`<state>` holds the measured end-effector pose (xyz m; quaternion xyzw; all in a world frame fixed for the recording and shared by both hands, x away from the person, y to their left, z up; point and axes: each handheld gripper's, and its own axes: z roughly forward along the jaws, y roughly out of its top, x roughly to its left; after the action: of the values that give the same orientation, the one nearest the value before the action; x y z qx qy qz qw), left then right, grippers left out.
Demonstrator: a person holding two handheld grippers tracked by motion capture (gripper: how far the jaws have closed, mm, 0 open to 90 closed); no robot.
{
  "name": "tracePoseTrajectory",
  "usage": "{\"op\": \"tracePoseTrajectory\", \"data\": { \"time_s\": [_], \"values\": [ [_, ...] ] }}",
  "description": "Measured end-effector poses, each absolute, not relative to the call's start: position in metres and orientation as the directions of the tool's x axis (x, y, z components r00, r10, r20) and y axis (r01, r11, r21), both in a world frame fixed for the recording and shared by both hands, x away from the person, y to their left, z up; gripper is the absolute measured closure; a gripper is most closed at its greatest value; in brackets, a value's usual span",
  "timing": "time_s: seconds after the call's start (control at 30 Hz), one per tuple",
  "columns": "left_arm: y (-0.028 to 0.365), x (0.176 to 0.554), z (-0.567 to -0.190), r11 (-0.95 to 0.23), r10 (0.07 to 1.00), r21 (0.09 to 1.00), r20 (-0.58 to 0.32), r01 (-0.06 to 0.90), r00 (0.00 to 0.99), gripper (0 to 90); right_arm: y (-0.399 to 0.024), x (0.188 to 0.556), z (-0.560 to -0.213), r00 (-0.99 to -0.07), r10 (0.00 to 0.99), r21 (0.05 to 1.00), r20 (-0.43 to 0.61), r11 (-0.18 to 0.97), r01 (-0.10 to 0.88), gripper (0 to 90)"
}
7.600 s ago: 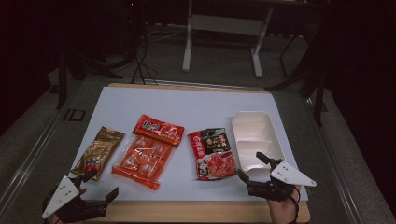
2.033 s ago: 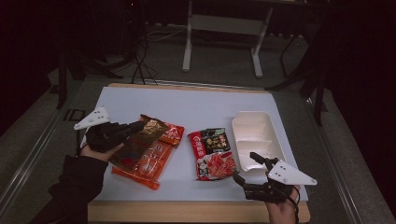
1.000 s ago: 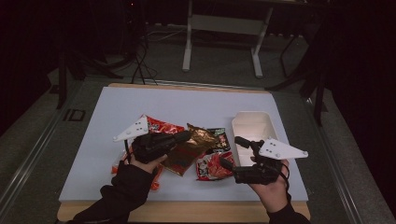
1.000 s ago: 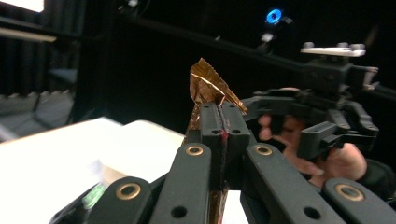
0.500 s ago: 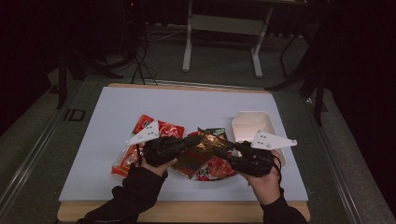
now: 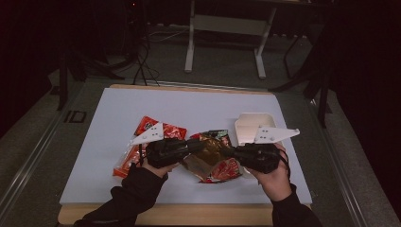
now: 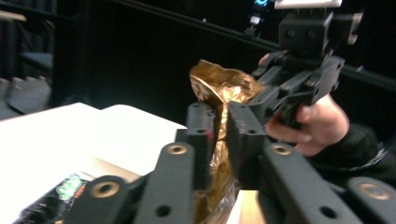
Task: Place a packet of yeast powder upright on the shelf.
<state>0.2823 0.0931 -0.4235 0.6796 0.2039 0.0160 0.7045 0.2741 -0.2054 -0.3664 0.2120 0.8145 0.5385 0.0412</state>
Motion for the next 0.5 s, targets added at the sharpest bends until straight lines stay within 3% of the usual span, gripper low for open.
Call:
{"op": "tracePoseTrajectory", "data": {
  "time_s": [0.37, 0.43, 0.5],
  "values": [
    [0.105, 0.272, -0.417, -0.018, 0.371, 0.970, -0.219, 0.243, 0.902, 15.6, -0.213, 0.287, -0.352, -0.921, 0.376, 0.887, 0.101, 0.384, 0.254, 90.0],
    [0.110, 0.269, -0.418, -0.015, 0.392, 0.970, -0.218, 0.243, 0.894, 13.8, -0.215, 0.289, -0.350, -0.919, 0.385, 0.887, 0.087, 0.390, 0.247, 90.0],
    [0.115, 0.266, -0.420, -0.023, 0.403, 0.962, -0.240, 0.272, 0.883, 6.2, -0.218, 0.292, -0.348, -0.919, 0.385, 0.890, 0.080, 0.388, 0.240, 90.0]
  ]
}}
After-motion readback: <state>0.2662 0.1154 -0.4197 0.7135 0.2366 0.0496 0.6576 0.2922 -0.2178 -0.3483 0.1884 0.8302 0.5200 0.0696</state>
